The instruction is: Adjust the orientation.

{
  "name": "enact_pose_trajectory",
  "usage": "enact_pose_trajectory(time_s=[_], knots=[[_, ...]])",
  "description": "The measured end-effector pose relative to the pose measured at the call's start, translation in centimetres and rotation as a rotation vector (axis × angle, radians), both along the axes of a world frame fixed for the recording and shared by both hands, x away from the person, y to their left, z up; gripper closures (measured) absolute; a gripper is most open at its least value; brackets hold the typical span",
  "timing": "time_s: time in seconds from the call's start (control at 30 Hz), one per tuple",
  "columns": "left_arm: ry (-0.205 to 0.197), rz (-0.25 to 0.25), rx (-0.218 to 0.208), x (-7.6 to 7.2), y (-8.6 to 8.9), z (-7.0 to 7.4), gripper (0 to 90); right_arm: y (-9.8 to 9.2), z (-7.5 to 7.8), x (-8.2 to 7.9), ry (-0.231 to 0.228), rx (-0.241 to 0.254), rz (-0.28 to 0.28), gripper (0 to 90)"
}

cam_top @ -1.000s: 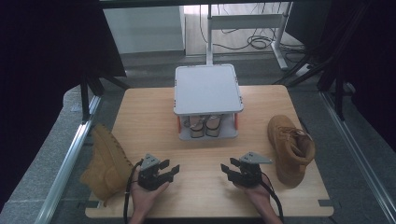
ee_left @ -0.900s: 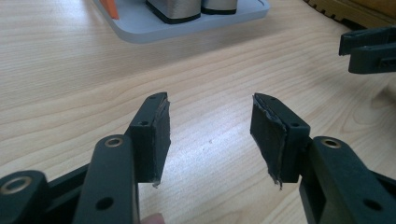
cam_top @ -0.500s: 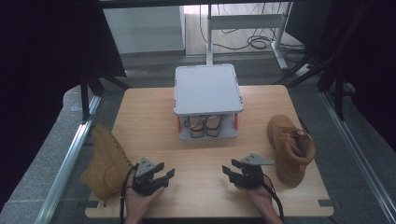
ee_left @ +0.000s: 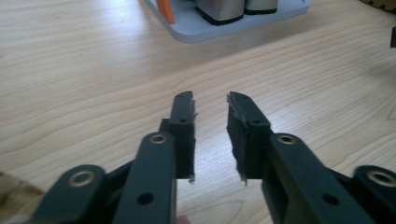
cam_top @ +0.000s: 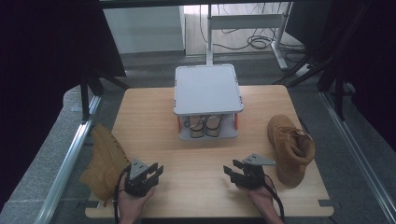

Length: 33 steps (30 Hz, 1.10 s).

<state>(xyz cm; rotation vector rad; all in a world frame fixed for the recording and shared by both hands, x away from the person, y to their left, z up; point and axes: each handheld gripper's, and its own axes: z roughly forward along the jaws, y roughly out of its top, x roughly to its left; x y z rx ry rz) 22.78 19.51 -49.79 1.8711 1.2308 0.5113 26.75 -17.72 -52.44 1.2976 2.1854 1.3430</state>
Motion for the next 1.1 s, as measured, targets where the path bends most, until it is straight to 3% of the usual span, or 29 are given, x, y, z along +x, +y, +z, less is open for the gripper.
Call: enact_pose_trajectory(time_s=[0.27, 0.57, 0.97, 1.1], knots=[[0.010, 0.066, -0.005, -0.3, 1.7, 0.1, 88.0, 0.0, -0.3, 0.1, 0.008, -0.009, -0.010, 48.5], [-0.034, 0.106, -0.071, -1.3, 4.2, 1.9, 89.4, 0.0, -0.5, 0.1, 0.017, -0.017, -0.012, 48.1], [-0.097, 0.169, -0.147, -3.1, 9.2, 4.4, 89.3, 0.0, -0.6, 0.2, 0.026, -0.018, -0.018, 47.6], [-0.112, 0.201, -0.160, -4.0, 10.8, 4.6, 89.2, 0.1, -0.6, 0.3, 0.025, -0.021, -0.020, 47.6]])
